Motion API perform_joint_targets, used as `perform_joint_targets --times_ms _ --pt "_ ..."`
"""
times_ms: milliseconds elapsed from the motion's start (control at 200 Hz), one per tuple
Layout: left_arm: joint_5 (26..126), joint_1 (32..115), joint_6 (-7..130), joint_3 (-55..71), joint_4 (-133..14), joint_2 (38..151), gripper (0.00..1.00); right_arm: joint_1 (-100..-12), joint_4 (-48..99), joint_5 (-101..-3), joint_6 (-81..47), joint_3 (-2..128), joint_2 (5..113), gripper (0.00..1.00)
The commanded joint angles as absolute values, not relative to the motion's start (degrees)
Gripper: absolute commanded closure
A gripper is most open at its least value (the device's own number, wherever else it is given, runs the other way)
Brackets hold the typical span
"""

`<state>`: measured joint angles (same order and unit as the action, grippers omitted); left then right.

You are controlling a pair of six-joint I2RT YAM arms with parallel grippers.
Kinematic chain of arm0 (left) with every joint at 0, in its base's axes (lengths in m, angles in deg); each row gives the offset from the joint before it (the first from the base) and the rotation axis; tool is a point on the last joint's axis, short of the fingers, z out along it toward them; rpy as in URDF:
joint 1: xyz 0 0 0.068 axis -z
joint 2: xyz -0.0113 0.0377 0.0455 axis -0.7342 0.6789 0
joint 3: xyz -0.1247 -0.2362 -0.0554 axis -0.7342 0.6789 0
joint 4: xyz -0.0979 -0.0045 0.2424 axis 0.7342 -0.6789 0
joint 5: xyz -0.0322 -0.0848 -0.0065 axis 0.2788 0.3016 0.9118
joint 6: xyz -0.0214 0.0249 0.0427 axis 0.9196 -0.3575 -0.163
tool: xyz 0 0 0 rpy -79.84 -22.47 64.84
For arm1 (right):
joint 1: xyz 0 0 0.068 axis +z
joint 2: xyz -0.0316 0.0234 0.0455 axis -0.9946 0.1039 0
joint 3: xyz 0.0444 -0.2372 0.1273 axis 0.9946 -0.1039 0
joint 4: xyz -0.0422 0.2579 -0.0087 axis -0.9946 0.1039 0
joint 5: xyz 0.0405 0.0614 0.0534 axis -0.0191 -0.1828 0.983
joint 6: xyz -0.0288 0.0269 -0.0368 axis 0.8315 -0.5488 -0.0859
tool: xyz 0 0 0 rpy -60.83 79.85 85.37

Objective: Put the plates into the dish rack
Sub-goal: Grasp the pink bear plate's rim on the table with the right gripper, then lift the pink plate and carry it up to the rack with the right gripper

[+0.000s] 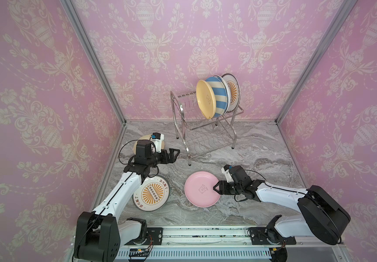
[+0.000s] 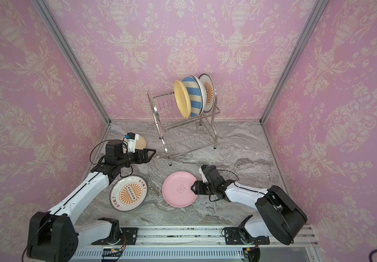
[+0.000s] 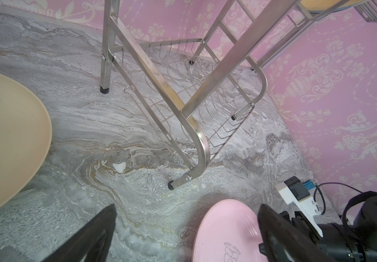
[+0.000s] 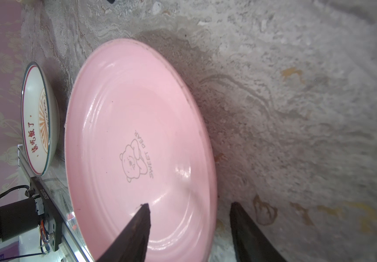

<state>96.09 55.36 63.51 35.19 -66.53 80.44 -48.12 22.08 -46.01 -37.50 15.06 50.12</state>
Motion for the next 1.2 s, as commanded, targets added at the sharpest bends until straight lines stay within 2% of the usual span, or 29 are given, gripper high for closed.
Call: perform_joint_targets --times_ms 0,180,220,395,520,1001,1196 --pt "96.06 55.92 62.08 33.33 -67.15 80.18 0.01 -47.72 22.49 -46.49 -37.75 13.73 50.52 0.43" --pt "95.75 55.9 61.28 33.33 -67.99 79.61 0.01 -47.71 22.76 -47.94 -38.08 13.14 50.49 0.53" --pt "95.66 55.89 61.11 33.18 -68.07 79.67 0.01 -47.74 23.55 -48.75 -38.24 13.44 50.68 0.59" --pt "95.55 55.86 60.66 32.19 -67.95 80.01 0.01 -46.99 26.11 -50.08 -38.09 15.23 51.6 0.62" --pt "95.1 55.87 60.33 32.02 -68.15 79.7 0.01 -46.7 28.23 -51.8 -38.19 16.17 51.51 0.7" --pt "95.13 55.95 59.53 30.79 -67.77 80.82 0.01 -45.89 39.84 -60.15 -41.08 20.68 44.18 1.0" --pt "94.76 56.03 59.17 29.51 -67.59 80.78 0.01 -45.73 50.3 -64.63 -38.91 26.47 37.37 1.0"
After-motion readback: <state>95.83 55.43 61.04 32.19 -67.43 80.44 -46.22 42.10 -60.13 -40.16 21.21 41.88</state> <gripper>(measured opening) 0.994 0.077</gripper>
